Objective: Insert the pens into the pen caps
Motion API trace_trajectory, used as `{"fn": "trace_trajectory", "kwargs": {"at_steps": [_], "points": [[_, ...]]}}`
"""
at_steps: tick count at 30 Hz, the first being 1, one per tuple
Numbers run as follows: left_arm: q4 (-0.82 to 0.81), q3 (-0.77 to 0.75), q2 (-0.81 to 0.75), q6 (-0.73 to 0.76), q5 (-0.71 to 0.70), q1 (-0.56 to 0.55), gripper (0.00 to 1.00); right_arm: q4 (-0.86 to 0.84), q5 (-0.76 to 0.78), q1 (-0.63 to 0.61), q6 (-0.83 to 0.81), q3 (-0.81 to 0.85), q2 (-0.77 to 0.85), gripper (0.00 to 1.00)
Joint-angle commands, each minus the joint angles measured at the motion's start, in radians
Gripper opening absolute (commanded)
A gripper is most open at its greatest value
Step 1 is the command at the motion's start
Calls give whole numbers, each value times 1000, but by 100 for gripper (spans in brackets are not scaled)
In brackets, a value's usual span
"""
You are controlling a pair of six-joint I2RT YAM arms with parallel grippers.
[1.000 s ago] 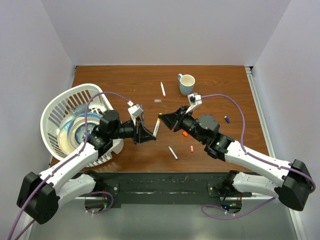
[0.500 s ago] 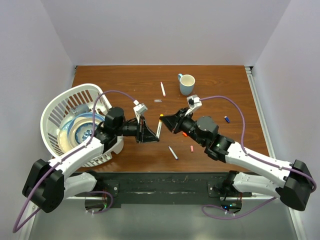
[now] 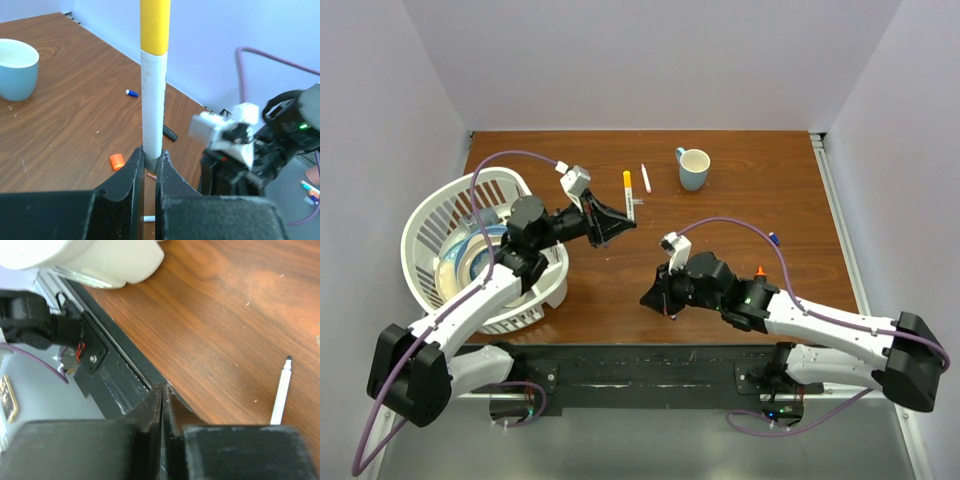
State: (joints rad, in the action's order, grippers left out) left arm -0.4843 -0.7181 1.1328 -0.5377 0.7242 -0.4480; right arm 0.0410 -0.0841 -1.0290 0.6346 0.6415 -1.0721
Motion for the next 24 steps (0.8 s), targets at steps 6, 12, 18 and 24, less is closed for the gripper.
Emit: {"fn": "trace_trajectory", "kwargs": {"at_steps": [6,12,18,24], "points": [[225,28,-140,102,1,-3,0,112,245,3,-105,301,92,44],[222,89,-225,48,95,-6,0,109,239,3,-190,490,-25,53],[211,95,-232,30,153,-6,0,60,284,3,-204,561,-132,55],[167,88,-251,-16,184,-6,0,1,314,3,-190,500,-140,17]]}}
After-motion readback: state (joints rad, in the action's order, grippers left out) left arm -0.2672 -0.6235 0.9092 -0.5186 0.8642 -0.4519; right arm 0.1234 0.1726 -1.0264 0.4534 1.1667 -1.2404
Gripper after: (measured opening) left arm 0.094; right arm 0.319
